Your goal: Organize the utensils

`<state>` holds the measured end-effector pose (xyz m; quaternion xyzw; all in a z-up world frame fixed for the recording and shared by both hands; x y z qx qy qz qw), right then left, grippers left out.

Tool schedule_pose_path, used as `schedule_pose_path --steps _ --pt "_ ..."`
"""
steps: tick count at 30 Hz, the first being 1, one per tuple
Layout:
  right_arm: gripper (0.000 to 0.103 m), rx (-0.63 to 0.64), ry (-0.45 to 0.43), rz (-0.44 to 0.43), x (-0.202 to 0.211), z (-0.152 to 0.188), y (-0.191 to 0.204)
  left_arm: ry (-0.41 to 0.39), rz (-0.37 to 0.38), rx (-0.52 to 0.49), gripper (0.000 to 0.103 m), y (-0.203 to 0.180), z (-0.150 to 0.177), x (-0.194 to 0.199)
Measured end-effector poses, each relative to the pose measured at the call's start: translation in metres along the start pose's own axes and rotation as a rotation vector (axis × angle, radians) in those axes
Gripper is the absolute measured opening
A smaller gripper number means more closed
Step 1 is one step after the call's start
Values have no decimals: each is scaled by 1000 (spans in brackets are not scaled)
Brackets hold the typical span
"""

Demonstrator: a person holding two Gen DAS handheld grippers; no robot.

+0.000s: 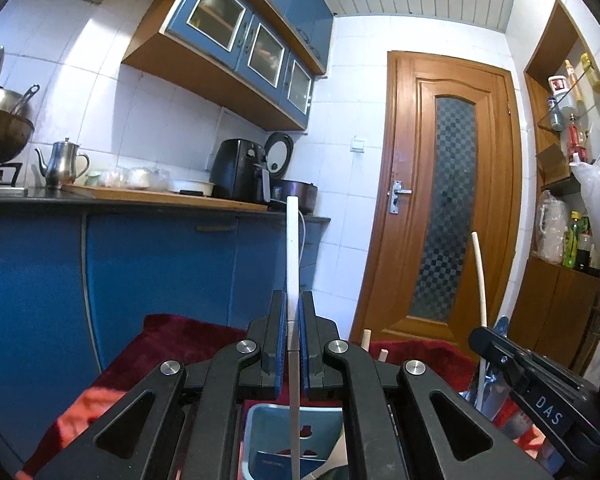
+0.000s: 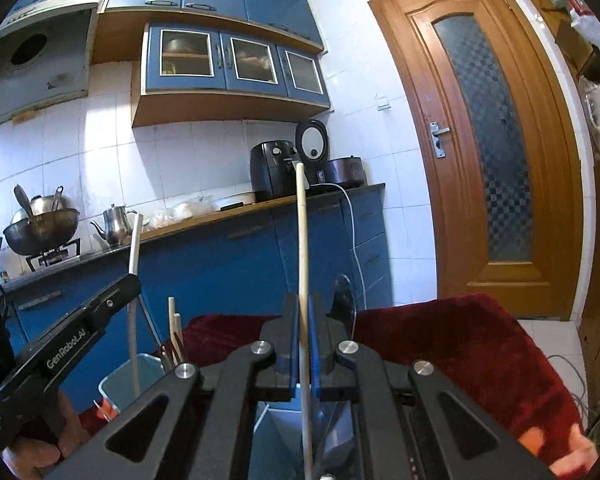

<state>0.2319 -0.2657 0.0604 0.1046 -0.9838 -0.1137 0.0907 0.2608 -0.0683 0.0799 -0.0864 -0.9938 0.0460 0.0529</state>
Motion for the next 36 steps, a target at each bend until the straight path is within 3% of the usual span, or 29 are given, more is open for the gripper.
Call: schedule_pose_path --steps 2,5,12,36 --pt "7 -9 9 -8 3 0 1 0 14 -9 7 -4 -1 2" --pt "12 -2 15 -13 7 -1 4 -11 17 -40 16 -9 -4 8" --pt "19 -16 14 -25 20 -7 8 14 23 -47 16 -12 -6 20" --pt "20 -75 32 -56 123 -25 40 91 32 -44 16 -1 -39 126"
Point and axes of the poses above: each gripper's, at about its wrist camera, not at the fingertips, and x roughly against the way its jaws point, y to its left, z to its underside, the point moved 6 cm from there along -x, roughly the way its jaws point, and after that the axes turned 3 degrees about -x, right-handed, at the moved point
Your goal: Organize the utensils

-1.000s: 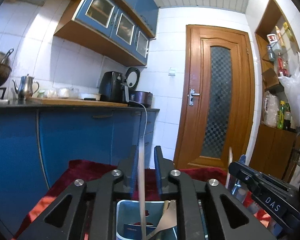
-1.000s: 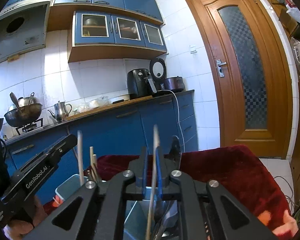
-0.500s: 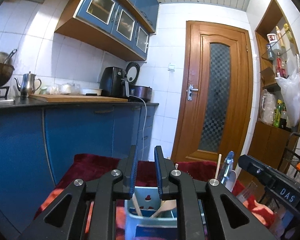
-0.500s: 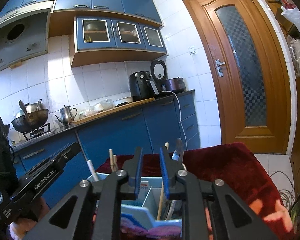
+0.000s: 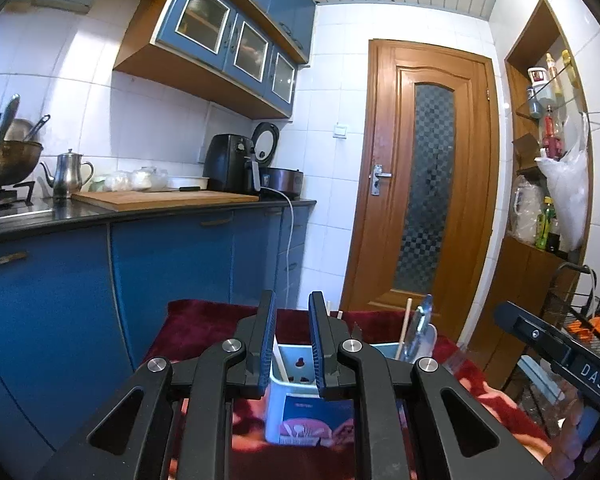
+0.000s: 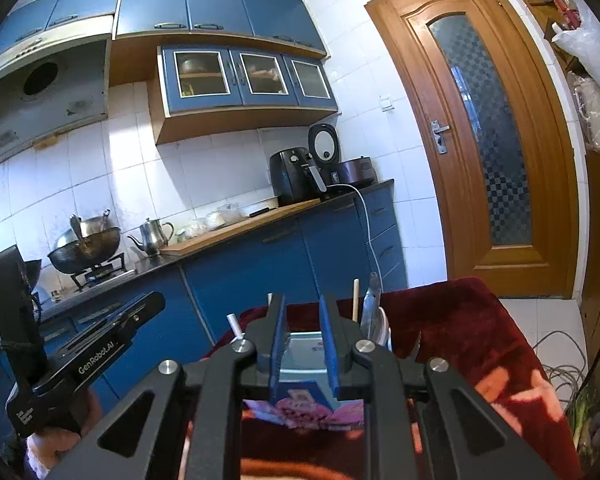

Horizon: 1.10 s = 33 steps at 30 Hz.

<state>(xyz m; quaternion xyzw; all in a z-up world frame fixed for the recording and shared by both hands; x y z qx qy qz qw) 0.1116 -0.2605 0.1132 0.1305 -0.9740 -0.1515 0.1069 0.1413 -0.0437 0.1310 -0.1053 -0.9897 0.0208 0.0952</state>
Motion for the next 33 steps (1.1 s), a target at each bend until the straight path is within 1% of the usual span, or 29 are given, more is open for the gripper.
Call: schedule_pose_path --steps 10,19,24,27,33 --pt "22 4 4 -18 45 7 24 14 -8 -16 16 0 -1 51" --pt "24 5 8 -22 77 28 33 37 -5 -27 16 0 18 89" --pt "24 12 23 -1 85 46 33 72 -8 -18 16 3 41 97" --pt "25 15 36 19 87 61 29 98 -16 -10 16 6 55 95" --pt "25 44 66 98 84 90 14 145 -39 6 16 15 88 84"
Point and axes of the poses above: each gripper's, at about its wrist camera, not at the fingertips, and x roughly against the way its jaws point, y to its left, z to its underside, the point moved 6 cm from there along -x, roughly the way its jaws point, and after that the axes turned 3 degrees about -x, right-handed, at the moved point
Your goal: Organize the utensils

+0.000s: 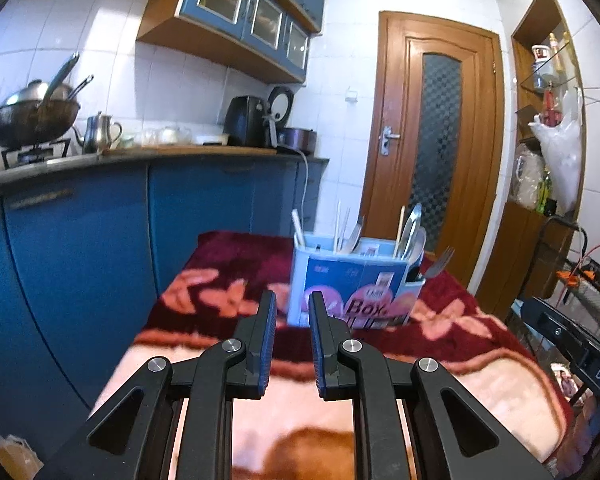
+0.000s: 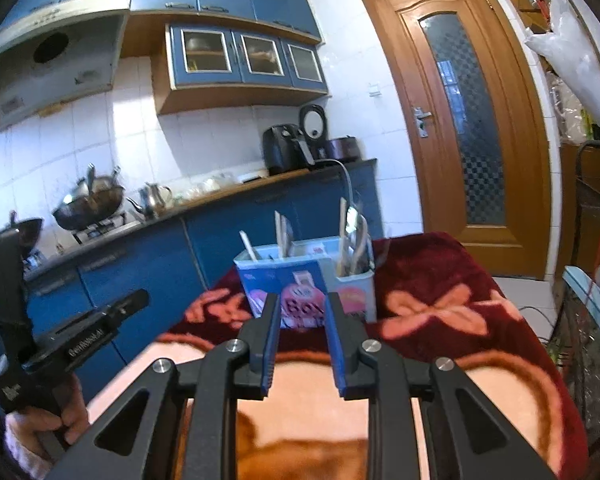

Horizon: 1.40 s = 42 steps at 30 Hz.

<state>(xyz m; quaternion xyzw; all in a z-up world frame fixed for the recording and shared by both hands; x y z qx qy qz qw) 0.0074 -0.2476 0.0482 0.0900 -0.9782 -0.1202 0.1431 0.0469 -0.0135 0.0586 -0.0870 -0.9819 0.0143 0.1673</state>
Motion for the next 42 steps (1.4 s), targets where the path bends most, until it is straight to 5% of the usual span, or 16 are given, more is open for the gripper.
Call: schedule_pose_path --steps 8,13,24,42 --pt "34 -5 71 75 -20 36 -24 52 -23 -7 17 5 32 -23" --pt "48 25 94 119 -30 50 -31 71 -47 -7 47 9 45 -35" --pt "101 25 60 188 -34 50 -42 104 -65 -20 64 9 57 -52" --pt "103 -4 76 187 -39 51 -48 113 -111 -26 66 9 63 -53"
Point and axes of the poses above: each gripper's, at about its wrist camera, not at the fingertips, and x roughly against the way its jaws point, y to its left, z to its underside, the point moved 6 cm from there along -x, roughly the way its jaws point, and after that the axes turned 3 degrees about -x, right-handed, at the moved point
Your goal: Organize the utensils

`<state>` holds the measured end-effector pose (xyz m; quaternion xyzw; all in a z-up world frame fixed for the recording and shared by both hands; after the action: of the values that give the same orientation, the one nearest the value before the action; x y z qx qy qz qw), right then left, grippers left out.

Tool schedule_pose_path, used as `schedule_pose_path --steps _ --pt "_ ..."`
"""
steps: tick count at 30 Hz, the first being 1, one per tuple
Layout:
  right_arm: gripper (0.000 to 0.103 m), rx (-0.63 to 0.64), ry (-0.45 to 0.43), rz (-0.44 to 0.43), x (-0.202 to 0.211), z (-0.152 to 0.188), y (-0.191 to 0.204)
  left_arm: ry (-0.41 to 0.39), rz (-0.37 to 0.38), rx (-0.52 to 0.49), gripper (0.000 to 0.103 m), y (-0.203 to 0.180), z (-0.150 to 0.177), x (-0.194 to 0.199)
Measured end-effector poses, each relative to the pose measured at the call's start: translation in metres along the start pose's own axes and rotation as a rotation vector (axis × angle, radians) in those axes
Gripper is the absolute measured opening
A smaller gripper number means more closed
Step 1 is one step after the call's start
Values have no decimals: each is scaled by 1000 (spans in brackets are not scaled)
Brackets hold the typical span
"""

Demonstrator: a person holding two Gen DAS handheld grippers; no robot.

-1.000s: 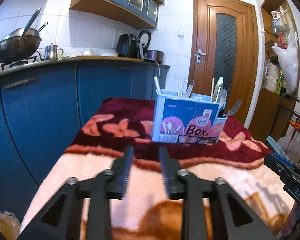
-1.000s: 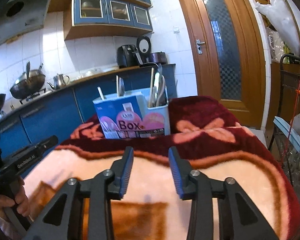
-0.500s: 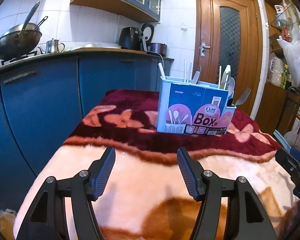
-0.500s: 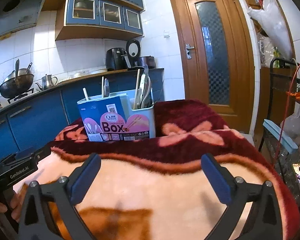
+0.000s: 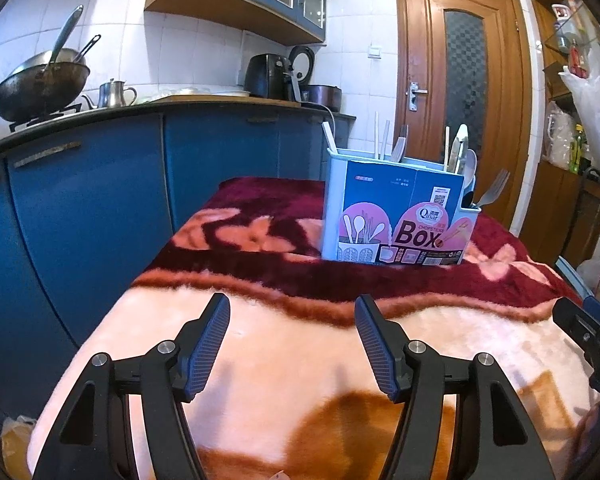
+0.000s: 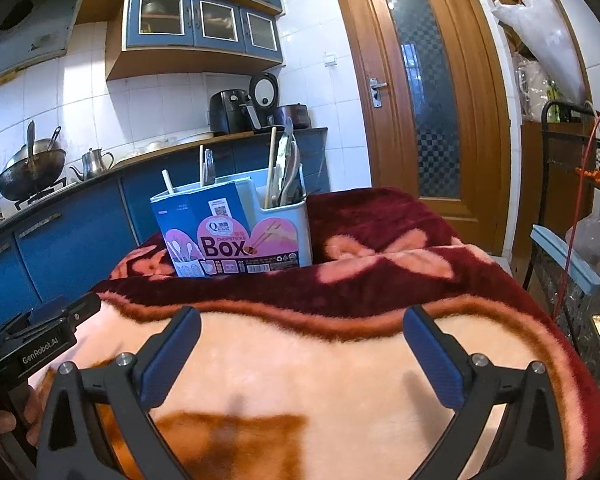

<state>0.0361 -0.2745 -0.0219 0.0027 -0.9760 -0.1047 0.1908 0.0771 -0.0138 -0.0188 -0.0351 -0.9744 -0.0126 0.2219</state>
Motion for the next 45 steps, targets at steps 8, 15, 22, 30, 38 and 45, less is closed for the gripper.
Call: schedule_pose_path --steps 8,15,22,30,38,45 --pt "103 -11 10 4 -1 1 -1 1 -3 8 66 2 0 0" --pt "103 -12 12 4 -2 1 -2 -1 -4 5 66 1 0 0" --pt "103 -12 12 3 -2 1 -2 -2 -4 4 66 1 0 0" --pt "103 -12 12 4 -2 1 -2 -2 -3 4 66 1 0 1" --pt "103 -12 12 4 -2 1 -2 -2 -4 5 66 1 0 0" --pt "103 -12 12 4 -2 1 -2 -2 -4 4 66 1 0 0"
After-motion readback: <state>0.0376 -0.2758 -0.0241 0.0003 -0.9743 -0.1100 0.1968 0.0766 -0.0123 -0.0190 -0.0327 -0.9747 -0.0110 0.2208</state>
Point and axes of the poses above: each gripper's, at about its wrist camera, not at the fingertips, and x roughly against the way its jaws point, y to its left, z to its underside, the point moved 6 cm from there along -x, roughly the way its jaws point, and after that the axes turned 3 degrees about -x, right-handed, at the moved point
